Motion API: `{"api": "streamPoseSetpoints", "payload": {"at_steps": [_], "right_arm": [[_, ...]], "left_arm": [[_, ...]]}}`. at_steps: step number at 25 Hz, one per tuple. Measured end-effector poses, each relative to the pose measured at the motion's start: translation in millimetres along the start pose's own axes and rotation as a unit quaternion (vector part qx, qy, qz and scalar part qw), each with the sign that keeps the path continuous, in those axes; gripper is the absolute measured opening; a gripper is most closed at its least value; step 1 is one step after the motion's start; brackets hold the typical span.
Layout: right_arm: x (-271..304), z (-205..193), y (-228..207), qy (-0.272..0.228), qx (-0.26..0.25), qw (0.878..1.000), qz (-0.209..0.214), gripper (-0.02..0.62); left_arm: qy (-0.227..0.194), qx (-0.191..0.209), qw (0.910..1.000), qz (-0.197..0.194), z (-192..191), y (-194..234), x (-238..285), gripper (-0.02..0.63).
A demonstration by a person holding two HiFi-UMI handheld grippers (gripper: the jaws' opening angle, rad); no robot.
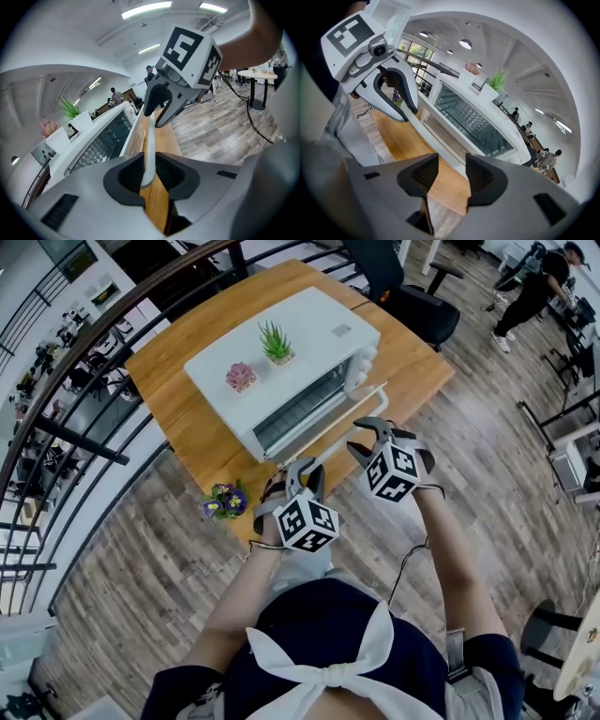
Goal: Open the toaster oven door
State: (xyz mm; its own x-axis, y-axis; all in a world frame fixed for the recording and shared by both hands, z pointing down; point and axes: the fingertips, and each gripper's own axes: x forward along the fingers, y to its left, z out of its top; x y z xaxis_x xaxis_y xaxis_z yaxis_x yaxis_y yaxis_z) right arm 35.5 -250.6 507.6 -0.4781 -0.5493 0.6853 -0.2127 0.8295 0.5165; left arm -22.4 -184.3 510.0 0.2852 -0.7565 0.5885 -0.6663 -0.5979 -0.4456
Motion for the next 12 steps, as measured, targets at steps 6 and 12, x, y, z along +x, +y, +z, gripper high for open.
{"api": "streamPoseSetpoints", "payload": {"at_steps": [6,12], "right_arm": [[-6,1,2,0.005,-0.006,1.0,0.004,0.179],[-9,11,-3,-0.008,-0.013,1.0,-0.002,0.172]], "left_arm": [[0.001,0.006,1.0,0.004,-1,-5,-1,0.086],[0.004,0.007,1.0,0.005,-2,-10,1,0.086]]}}
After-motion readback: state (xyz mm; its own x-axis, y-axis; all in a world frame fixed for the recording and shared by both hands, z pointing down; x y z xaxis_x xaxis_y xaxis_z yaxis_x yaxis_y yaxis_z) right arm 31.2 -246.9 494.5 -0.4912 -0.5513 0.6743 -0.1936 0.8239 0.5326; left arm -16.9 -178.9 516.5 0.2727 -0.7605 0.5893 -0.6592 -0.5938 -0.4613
